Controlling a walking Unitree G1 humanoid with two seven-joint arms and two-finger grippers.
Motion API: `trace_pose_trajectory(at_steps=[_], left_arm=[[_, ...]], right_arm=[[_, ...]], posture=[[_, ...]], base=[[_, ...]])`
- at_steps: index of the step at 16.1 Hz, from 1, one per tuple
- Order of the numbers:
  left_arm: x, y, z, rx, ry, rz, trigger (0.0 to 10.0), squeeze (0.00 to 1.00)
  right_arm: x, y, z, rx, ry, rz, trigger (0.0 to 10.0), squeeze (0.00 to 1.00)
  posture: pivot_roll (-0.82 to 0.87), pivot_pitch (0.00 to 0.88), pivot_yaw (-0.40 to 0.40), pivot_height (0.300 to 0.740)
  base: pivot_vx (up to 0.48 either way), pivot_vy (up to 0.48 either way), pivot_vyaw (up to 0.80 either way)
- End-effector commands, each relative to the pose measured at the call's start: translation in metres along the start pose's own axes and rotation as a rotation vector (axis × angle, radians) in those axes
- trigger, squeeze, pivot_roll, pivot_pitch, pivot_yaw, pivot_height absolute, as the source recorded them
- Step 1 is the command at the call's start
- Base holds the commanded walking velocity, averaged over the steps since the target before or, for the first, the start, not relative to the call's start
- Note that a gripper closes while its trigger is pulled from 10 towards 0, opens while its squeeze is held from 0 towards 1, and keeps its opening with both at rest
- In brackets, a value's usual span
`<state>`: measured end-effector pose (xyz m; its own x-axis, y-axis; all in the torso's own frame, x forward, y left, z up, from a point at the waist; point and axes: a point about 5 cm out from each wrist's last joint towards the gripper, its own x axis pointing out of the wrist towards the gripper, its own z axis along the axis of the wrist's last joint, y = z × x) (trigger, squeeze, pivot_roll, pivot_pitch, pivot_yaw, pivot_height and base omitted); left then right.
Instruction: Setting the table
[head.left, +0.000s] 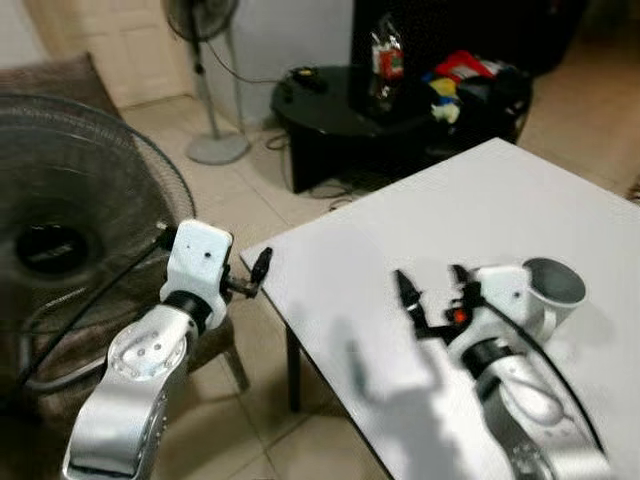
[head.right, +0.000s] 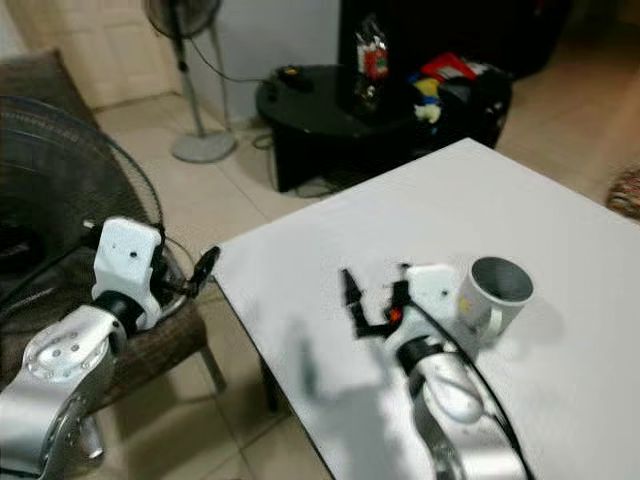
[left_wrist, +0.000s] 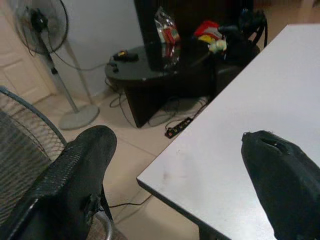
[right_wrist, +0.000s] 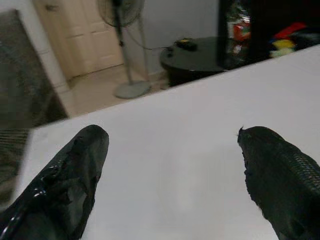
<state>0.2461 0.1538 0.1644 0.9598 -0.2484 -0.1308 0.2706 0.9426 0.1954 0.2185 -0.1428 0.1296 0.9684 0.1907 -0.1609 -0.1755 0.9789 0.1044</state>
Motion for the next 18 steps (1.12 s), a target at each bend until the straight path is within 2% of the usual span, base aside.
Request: trace_pose_trajectory(at_steps=[1, 5, 6, 7, 8, 9, 13, 18], left_arm=[[0.000, 0.003, 0.000, 0.006, 0.008, 0.011, 10.0, 0.00], [0.003, 0.002, 0.003, 0.027, 0.000, 0.007, 10.0, 0.00], [0.003, 0.003, 0.004, 0.033, -0.002, 0.006, 10.0, 0.00], [0.004, 0.004, 0.005, 0.033, -0.005, 0.007, 10.0, 0.00], [0.004, 0.004, 0.005, 0.030, -0.007, 0.011, 10.0, 0.00], [0.005, 0.004, 0.005, 0.026, -0.008, 0.013, 10.0, 0.00], [0.006, 0.002, 0.006, 0.022, -0.014, -0.001, 10.0, 0.00], [0.002, 0.002, 0.003, 0.042, 0.003, -0.012, 10.0, 0.00]], right_arm=[[0.003, -0.002, -0.005, -0.012, 0.028, -0.027, 10.0, 1.00], [0.007, -0.009, -0.004, 0.015, 0.022, -0.046, 10.0, 1.00], [0.008, -0.009, -0.003, 0.015, 0.021, -0.046, 10.0, 0.85], [0.007, -0.008, -0.003, 0.022, 0.021, -0.036, 10.0, 0.22], [0.005, -0.007, -0.004, 0.013, 0.028, -0.018, 10.0, 0.00], [0.005, -0.006, -0.005, -0.001, 0.033, -0.001, 10.0, 0.00], [0.004, -0.002, -0.005, 0.025, 0.029, 0.046, 10.0, 0.00], [0.001, 0.007, -0.012, 0.091, 0.043, 0.154, 10.0, 0.00]], posture=[[0.06, 0.000, -0.007, 0.740], [0.07, 0.000, -0.012, 0.740], [0.07, 0.000, -0.012, 0.740], [0.07, 0.000, -0.010, 0.740], [0.06, 0.000, -0.008, 0.740], [0.06, 0.000, -0.006, 0.740], [0.06, 0.000, -0.006, 0.740], [0.07, 0.000, -0.010, 0.740]], base=[[-0.285, 0.000, 0.00], [-0.289, 0.000, 0.00], [0.000, 0.000, 0.00], [0.000, 0.000, 0.00], [0.000, 0.000, 0.00], [0.000, 0.000, 0.00], [0.000, 0.000, 0.80], [0.000, 0.000, 0.80]])
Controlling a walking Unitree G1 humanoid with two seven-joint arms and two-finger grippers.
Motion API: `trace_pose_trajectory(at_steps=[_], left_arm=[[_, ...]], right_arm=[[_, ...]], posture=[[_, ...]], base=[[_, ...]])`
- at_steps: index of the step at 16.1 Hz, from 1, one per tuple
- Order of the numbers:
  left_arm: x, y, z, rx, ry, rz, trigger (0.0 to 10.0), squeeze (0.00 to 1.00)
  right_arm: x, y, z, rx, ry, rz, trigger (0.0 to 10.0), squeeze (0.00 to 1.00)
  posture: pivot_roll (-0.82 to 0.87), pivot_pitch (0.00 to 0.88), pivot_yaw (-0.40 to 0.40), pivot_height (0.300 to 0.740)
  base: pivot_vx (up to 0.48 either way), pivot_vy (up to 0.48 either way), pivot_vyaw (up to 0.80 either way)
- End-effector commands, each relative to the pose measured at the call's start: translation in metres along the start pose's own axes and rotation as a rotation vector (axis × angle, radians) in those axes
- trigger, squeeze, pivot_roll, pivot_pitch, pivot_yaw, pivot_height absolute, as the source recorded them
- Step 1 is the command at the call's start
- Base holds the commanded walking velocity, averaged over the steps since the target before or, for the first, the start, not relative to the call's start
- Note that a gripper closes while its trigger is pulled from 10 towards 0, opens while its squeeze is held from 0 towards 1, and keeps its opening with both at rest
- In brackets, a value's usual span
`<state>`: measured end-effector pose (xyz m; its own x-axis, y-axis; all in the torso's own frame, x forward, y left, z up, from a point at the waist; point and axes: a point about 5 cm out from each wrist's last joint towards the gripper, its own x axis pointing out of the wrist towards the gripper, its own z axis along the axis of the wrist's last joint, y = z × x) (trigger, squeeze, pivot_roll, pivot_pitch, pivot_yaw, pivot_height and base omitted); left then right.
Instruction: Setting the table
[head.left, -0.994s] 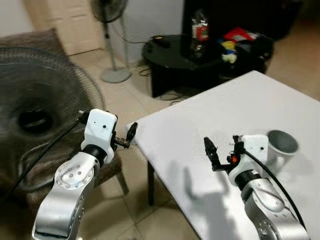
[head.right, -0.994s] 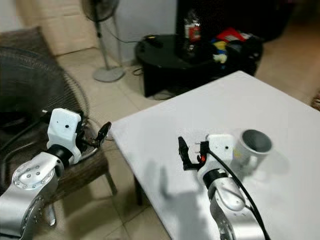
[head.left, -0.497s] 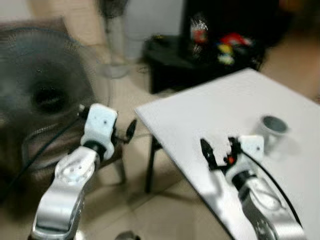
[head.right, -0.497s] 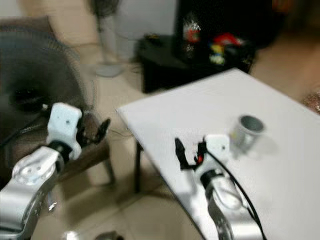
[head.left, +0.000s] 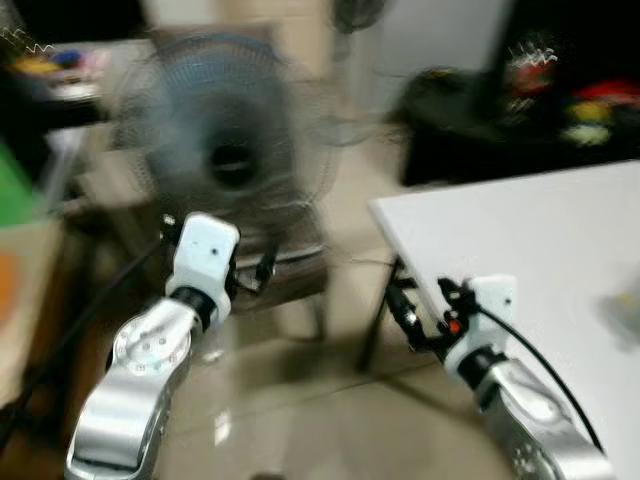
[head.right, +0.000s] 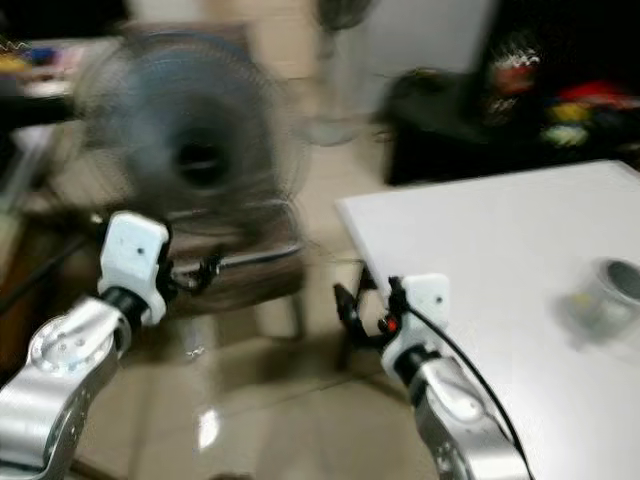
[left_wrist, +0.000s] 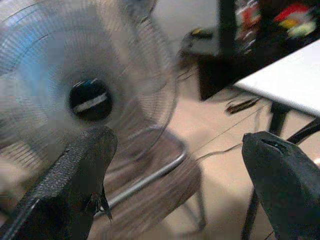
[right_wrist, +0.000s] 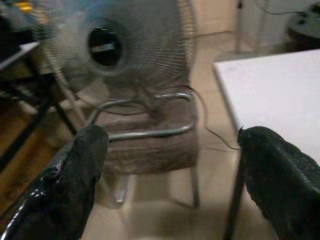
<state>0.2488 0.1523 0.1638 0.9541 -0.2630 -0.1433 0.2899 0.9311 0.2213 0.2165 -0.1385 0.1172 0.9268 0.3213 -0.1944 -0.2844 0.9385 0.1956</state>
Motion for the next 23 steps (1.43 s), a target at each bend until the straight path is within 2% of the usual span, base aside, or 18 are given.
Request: trace_pose_trajectory(at_steps=[1, 4, 8, 12, 14, 15, 17, 19, 20, 21, 23], left_arm=[[-0.001, 0.004, 0.002, 0.014, -0.004, 0.008, 10.0, 0.00], [-0.001, 0.006, 0.002, 0.027, -0.005, 0.017, 10.0, 0.00], [-0.001, 0.011, 0.004, 0.042, -0.003, 0.033, 10.0, 0.00], [-0.004, 0.008, -0.002, 0.036, -0.005, 0.036, 10.0, 0.00], [-0.006, 0.012, -0.007, 0.005, -0.015, 0.102, 10.0, 0.00], [-0.008, 0.013, -0.007, 0.009, -0.043, 0.126, 10.0, 0.00], [-0.013, 0.020, -0.011, 0.009, -0.064, 0.190, 10.0, 0.00], [-0.018, 0.023, -0.011, 0.007, -0.077, 0.218, 10.0, 0.00], [-0.018, 0.023, -0.011, 0.009, -0.082, 0.220, 10.0, 0.00], [-0.017, 0.021, -0.009, 0.005, -0.098, 0.214, 10.0, 0.00], [-0.015, 0.019, -0.004, -0.014, -0.121, 0.183, 10.0, 0.00]], right_arm=[[0.000, 0.004, 0.001, 0.023, -0.014, 0.037, 10.0, 0.00], [0.000, 0.006, 0.002, 0.026, -0.017, 0.060, 10.0, 0.00], [0.005, 0.000, 0.004, 0.013, -0.023, 0.005, 10.0, 0.00], [0.006, 0.003, 0.007, -0.003, -0.019, 0.024, 10.0, 0.00], [0.008, 0.009, 0.010, -0.031, -0.007, 0.079, 10.0, 0.00], [0.012, 0.002, 0.013, -0.104, -0.031, -0.003, 10.0, 0.00], [0.018, -0.002, 0.012, -0.081, -0.025, 0.027, 10.0, 0.00], [0.022, -0.003, 0.012, -0.098, 0.002, 0.038, 10.0, 0.00], [0.023, -0.006, 0.016, -0.128, -0.030, -0.009, 10.0, 0.00], [0.025, -0.007, 0.019, -0.122, -0.050, -0.019, 10.0, 0.00], [0.028, -0.003, 0.025, -0.148, -0.090, 0.003, 10.0, 0.00]], posture=[[0.07, 0.000, -0.012, 0.740], [0.08, 0.000, -0.016, 0.740], [0.09, 0.000, -0.002, 0.740], [0.09, 0.000, -0.009, 0.740], [0.09, 0.000, -0.029, 0.740], [0.10, 0.000, -0.045, 0.740], [0.11, 0.000, -0.084, 0.740], [0.11, 0.000, -0.095, 0.740], [0.11, 0.000, -0.099, 0.740], [0.11, 0.000, -0.097, 0.740], [0.11, 0.000, -0.097, 0.740]], base=[[0.000, 0.000, 0.80], [0.000, 0.000, 0.80], [0.000, 0.000, 0.80], [0.000, 0.000, 0.80], [0.000, 0.000, 0.80], [0.000, 0.000, 0.80], [0.000, 0.000, 0.80], [0.000, 0.000, 0.80], [0.000, 0.000, 0.80], [0.000, 0.000, 0.80], [0.000, 0.000, 0.40]])
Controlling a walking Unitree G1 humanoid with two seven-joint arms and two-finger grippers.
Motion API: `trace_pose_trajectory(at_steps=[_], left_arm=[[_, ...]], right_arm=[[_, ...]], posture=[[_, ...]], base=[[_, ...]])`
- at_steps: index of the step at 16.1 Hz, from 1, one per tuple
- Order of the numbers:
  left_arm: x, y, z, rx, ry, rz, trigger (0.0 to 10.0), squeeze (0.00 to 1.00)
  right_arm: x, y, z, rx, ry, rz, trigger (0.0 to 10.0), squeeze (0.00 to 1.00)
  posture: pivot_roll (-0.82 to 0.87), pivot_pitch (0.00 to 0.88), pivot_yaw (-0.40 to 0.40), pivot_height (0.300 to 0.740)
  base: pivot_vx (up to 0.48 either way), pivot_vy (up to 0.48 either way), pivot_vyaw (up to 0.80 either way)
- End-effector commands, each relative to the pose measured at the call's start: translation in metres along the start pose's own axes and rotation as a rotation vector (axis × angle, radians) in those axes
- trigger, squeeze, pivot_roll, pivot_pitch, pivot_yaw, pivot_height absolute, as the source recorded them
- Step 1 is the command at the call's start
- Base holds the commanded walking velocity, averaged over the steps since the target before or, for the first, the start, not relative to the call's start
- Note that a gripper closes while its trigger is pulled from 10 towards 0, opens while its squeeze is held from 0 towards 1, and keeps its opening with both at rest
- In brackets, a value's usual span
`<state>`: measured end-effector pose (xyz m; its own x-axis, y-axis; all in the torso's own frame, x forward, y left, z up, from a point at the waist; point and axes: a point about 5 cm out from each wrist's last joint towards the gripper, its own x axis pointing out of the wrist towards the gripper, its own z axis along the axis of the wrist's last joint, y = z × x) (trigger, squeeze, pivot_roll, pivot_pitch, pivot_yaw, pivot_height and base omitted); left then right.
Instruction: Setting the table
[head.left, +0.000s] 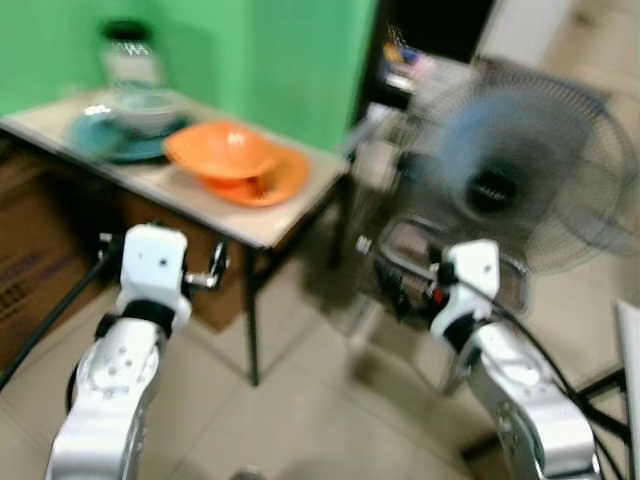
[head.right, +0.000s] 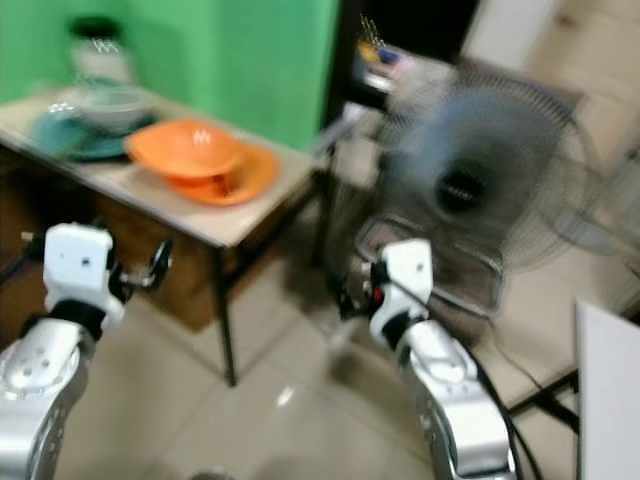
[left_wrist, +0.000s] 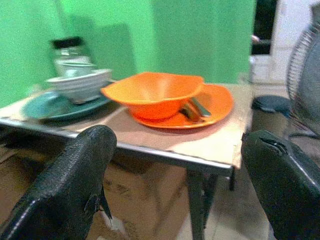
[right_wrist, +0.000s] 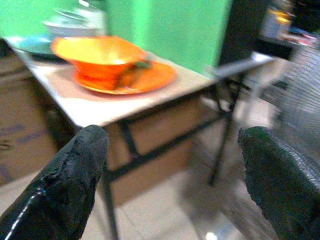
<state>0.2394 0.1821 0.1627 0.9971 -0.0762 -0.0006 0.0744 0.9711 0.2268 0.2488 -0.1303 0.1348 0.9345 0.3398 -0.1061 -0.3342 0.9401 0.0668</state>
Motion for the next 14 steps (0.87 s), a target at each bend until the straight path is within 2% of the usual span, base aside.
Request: trace_pose_trajectory(at_steps=[1, 2, 4, 8, 14], left_arm=[[0.0012, -0.0079, 0.0059, -0.016, -0.031, -0.043, 10.0, 0.00], [0.0015, -0.0088, 0.0069, -0.018, -0.037, -0.040, 10.0, 0.00], [0.0012, -0.0086, 0.0069, -0.024, -0.037, -0.038, 10.0, 0.00], [-0.0023, -0.0065, 0.0065, -0.022, -0.032, -0.035, 10.0, 0.00], [-0.0040, -0.0034, 0.0071, -0.001, -0.024, -0.045, 10.0, 0.00]], right_arm=[[-0.0006, -0.0040, -0.0003, -0.015, 0.004, -0.024, 10.0, 0.00], [0.0003, -0.0032, -0.0021, -0.069, 0.013, -0.039, 10.0, 0.00], [0.0008, -0.0024, -0.0028, -0.054, 0.011, -0.023, 10.0, 0.00], [0.0031, 0.0008, -0.0016, -0.032, 0.008, 0.028, 10.0, 0.00], [0.0047, 0.0036, -0.0056, -0.023, 0.007, 0.048, 10.0, 0.00]], posture=[[0.11, 0.000, -0.098, 0.740], [0.11, 0.000, -0.100, 0.740], [0.11, 0.000, -0.105, 0.740], [0.13, 0.000, -0.115, 0.740], [0.14, 0.000, -0.107, 0.740]], base=[[0.000, 0.000, 0.00], [0.000, 0.000, 0.00], [0.274, 0.000, 0.00], [0.303, 0.000, 0.76], [0.301, 0.000, 0.00]])
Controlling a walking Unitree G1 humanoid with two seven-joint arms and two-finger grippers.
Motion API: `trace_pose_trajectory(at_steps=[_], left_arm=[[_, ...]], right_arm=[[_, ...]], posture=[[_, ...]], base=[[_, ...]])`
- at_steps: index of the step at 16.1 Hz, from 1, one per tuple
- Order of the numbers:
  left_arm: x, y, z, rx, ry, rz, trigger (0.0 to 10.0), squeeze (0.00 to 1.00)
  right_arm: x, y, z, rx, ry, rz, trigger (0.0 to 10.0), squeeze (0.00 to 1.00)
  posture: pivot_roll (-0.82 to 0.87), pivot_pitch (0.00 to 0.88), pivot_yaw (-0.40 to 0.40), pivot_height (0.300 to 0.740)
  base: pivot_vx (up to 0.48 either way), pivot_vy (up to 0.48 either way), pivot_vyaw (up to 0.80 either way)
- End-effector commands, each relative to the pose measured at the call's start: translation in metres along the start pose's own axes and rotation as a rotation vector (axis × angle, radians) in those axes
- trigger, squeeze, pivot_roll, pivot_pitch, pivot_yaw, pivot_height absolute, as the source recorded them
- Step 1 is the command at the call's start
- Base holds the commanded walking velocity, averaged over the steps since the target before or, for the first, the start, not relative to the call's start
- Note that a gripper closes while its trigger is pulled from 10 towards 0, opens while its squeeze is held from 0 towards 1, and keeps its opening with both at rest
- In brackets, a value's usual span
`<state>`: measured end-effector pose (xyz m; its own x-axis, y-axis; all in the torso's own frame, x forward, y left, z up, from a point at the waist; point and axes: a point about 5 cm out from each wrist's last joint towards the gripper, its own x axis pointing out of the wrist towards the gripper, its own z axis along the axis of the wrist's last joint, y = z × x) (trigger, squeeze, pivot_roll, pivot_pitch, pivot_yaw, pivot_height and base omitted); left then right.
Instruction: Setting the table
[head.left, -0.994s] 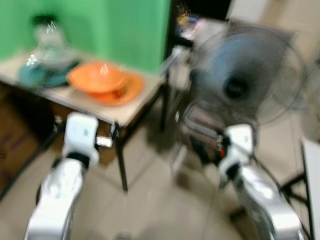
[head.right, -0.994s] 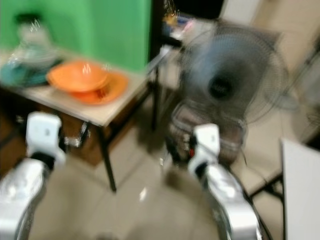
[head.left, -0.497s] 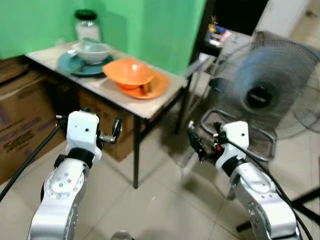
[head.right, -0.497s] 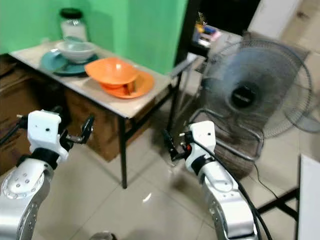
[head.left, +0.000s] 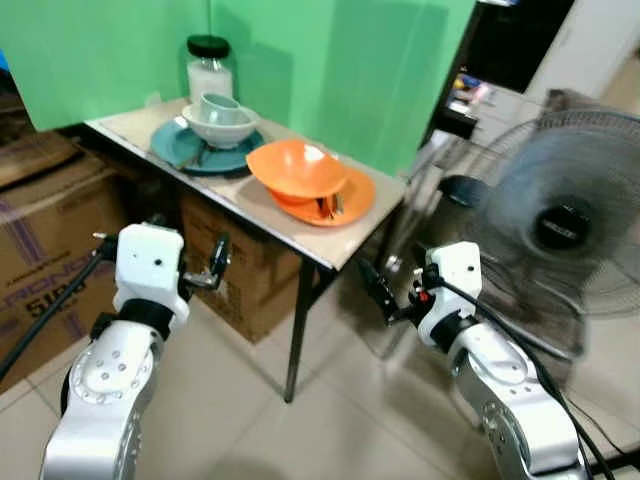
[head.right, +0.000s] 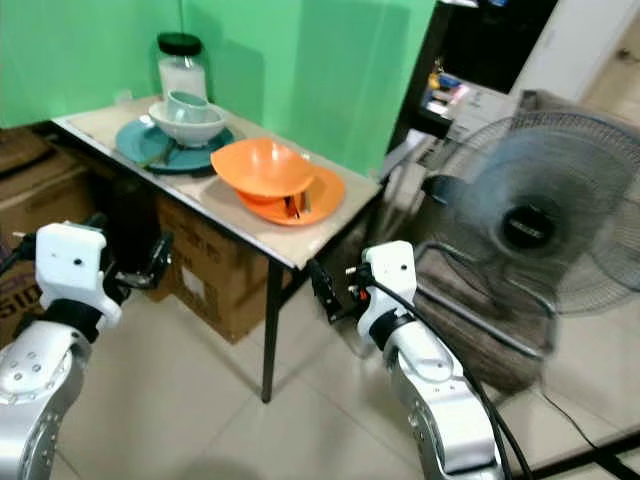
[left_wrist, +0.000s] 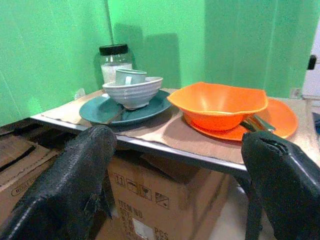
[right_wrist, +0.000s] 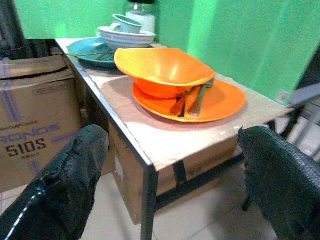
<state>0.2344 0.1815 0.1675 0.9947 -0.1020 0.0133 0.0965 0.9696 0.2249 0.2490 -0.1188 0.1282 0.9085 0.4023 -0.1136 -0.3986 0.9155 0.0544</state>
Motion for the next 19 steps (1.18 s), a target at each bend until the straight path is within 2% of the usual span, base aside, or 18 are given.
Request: trace_pose_trajectory(at_steps=[1, 5, 8, 13, 18, 19], left_arm=[[0.001, -0.004, 0.002, 0.004, -0.004, -0.029, 10.0, 0.00], [0.003, -0.005, 0.004, 0.016, 0.000, -0.066, 10.0, 0.00], [0.004, -0.006, 0.002, 0.017, 0.008, -0.090, 10.0, 0.00], [0.008, -0.014, 0.001, 0.031, 0.016, -0.197, 10.0, 0.00], [0.009, -0.019, 0.002, 0.031, 0.015, -0.228, 10.0, 0.00], [0.009, -0.019, 0.001, 0.030, 0.016, -0.230, 10.0, 0.00]], right_arm=[[0.000, -0.007, 0.001, -0.005, -0.006, -0.021, 10.0, 0.00], [-0.002, -0.010, 0.001, 0.080, -0.015, -0.074, 10.0, 0.00], [-0.005, -0.012, 0.002, 0.095, -0.024, -0.096, 10.0, 0.00], [-0.006, -0.012, 0.003, 0.131, -0.039, -0.126, 10.0, 0.00], [-0.006, -0.014, 0.006, 0.149, -0.043, -0.135, 10.0, 0.00], [-0.006, -0.014, 0.006, 0.151, -0.044, -0.135, 10.0, 0.00]], posture=[[0.14, 0.000, -0.105, 0.740], [0.13, 0.000, -0.088, 0.740], [0.12, 0.000, -0.074, 0.740], [0.11, 0.000, -0.053, 0.740], [0.11, 0.000, -0.053, 0.740], [0.11, 0.000, -0.053, 0.740]], base=[[0.304, 0.000, 0.00], [0.302, 0.000, 0.00], [0.300, 0.000, 0.00], [0.303, 0.000, 0.00], [0.302, 0.000, 0.00], [0.304, 0.000, -0.75]])
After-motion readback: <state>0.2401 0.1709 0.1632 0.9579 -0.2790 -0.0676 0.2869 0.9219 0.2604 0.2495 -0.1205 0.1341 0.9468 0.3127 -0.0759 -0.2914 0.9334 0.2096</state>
